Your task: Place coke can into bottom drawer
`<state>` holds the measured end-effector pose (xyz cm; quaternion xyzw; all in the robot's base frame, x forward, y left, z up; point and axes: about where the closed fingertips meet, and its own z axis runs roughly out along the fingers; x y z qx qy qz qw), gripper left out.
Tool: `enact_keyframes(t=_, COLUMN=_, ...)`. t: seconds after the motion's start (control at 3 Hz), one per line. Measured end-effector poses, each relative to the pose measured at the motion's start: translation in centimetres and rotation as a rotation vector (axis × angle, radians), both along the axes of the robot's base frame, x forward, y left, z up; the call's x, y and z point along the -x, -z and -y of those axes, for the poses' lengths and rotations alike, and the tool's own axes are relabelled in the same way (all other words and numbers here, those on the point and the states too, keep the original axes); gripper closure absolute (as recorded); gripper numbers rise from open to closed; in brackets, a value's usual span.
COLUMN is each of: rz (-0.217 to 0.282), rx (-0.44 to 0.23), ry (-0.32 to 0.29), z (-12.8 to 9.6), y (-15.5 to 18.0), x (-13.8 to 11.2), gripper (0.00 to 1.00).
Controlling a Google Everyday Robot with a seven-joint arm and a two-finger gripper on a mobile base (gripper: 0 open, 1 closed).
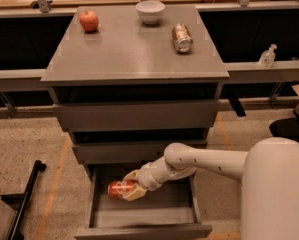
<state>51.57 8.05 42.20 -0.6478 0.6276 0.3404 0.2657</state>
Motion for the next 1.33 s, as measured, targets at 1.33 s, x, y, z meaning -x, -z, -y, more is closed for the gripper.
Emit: enact_keyframes(t=1.33, rz=-0.066, rx=-0.061, ry=0.044, z=0.1, y=10.1, x=-0.9, gripper=1.00)
